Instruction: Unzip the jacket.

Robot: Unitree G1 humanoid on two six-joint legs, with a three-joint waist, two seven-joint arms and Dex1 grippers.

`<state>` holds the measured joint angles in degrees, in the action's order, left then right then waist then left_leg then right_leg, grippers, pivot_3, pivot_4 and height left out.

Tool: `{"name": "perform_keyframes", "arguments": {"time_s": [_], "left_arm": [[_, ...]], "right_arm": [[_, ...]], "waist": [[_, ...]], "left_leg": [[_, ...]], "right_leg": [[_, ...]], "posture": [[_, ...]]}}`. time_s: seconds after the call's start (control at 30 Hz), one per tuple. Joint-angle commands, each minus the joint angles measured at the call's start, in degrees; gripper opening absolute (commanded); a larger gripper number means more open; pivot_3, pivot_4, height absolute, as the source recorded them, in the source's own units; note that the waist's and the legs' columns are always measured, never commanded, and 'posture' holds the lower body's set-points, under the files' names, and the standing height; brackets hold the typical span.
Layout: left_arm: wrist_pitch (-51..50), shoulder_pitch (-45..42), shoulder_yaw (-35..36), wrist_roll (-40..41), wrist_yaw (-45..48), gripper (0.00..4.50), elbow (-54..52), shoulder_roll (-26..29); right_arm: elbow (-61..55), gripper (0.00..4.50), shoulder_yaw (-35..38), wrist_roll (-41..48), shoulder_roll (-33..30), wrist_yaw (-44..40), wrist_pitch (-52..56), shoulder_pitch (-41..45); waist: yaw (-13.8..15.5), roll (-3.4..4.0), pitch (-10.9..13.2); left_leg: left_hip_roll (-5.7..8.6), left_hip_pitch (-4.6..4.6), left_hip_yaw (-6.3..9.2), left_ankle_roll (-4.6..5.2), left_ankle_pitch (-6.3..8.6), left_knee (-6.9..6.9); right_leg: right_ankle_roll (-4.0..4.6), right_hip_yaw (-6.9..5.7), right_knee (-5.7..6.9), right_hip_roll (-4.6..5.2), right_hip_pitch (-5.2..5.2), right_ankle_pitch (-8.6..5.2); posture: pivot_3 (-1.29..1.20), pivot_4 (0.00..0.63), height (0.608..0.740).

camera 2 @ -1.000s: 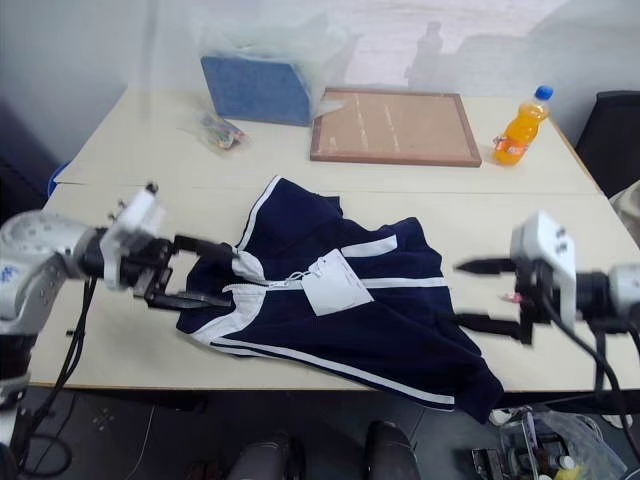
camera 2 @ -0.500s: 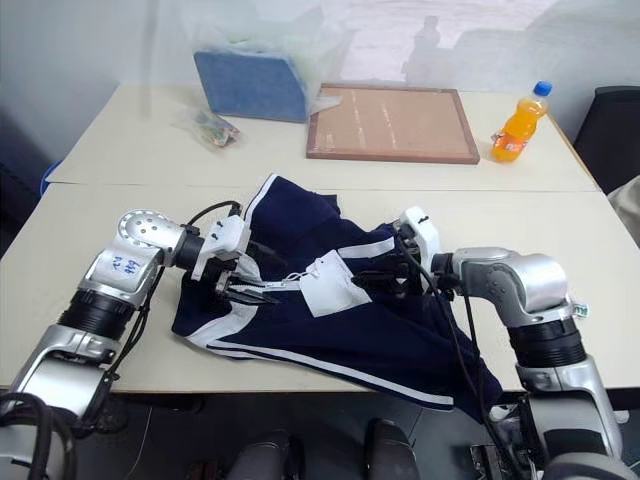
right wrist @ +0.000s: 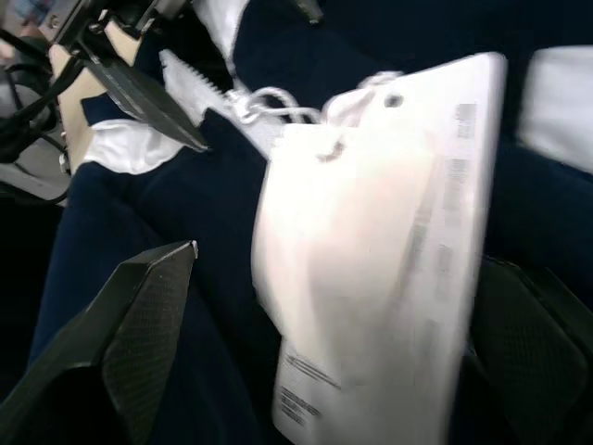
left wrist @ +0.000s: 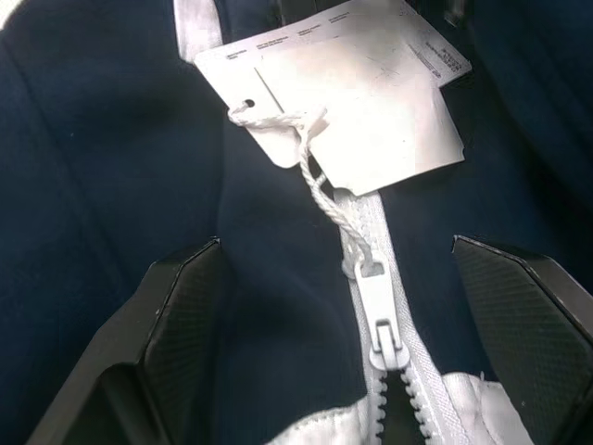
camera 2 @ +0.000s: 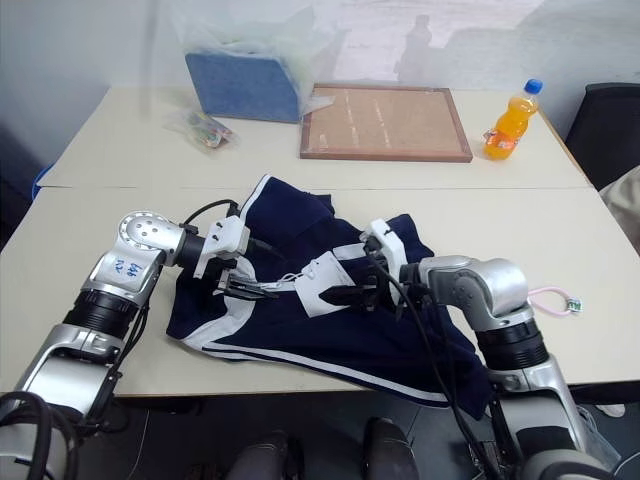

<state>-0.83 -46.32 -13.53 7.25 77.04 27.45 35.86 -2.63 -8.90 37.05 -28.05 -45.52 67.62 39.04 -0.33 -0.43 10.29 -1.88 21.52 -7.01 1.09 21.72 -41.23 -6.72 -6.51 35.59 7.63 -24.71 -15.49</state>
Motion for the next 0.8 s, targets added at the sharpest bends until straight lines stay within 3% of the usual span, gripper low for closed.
{"name": "perform_keyframes", "arguments": {"time_s": [0.03,0.4,0.53,0.7,0.8], "left_arm": [[0.6,0.6,0.7,-0.3,-0.5,4.21,-2.1,-0.3],[1.0,2.4,0.7,-1.0,-0.8,4.21,-3.6,-0.3],[1.4,2.2,0.6,-1.2,-1.0,4.21,-3.1,-0.6],[1.8,2.0,0.6,-1.5,-1.1,4.21,-2.1,-1.0],[2.2,2.2,0.5,-1.8,-1.4,4.21,-1.2,-1.7]], "right_arm": [[-0.4,3.93,-1.3,-0.8,1.6,0.2,-1.2,-0.3],[-3.3,0.09,-3.4,-3.4,0.1,-2.1,-4.7,-1.7],[-6.7,0.04,-3.6,-4.4,-2.4,-3.2,-7.0,-2.8],[-14.0,0.04,-8.8,-19.5,-12.1,-1.5,-23.9,-4.4],[-18.6,0.04,-4.0,-20.5,-15.4,1.0,-24.4,-7.5]], "waist": [[0.0,0.0,0.0],[0.0,0.0,0.0],[0.1,0.0,0.0],[0.2,0.0,0.0],[0.3,-0.01,0.0]], "left_leg": [[0.0,0.0,0.0,0.0,0.0,-0.01],[0.0,0.0,0.01,0.0,0.0,0.0],[0.0,0.0,0.01,0.0,0.0,0.0],[0.02,0.0,0.02,0.0,0.0,0.01],[0.02,0.0,0.01,0.0,0.0,0.01]], "right_leg": [[0.0,0.0,0.0,0.0,0.0,0.0],[0.0,0.0,-0.01,0.0,0.01,0.0],[0.0,0.0,-0.01,0.01,0.01,0.0],[0.0,-0.01,-0.04,0.03,0.01,0.0],[-0.01,-0.01,-0.06,0.04,0.02,0.0]], "posture": [[0.0,0.15,0.74],[0.0,0.15,0.74],[0.0,0.15,0.74],[0.0,0.15,0.74],[0.0,0.15,0.74]]}}
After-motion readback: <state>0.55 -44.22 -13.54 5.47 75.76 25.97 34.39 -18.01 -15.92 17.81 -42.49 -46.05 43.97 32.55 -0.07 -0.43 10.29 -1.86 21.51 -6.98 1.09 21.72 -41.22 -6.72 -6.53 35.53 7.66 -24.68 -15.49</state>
